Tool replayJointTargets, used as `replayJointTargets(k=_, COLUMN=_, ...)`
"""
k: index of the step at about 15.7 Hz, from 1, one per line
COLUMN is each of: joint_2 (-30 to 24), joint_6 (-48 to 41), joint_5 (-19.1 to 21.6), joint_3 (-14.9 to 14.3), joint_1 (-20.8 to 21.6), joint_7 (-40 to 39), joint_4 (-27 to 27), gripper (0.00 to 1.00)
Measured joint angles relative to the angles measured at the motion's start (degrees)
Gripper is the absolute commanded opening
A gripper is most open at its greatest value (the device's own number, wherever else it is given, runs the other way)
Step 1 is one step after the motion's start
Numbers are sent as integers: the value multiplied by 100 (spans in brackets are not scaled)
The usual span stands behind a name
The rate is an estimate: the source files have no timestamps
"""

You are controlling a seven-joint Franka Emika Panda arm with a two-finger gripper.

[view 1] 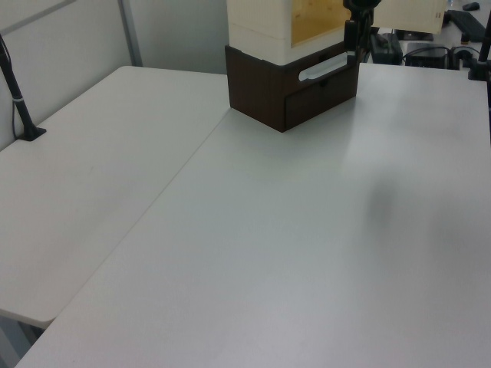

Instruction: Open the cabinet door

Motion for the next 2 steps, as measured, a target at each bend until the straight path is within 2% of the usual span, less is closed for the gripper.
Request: replayJointTargets(k=2, joint_2=-5, joint_6=0, joint_5=0, joint_3=-19, joint_1=0, joint_7=0, joint_4=-8, gripper=100)
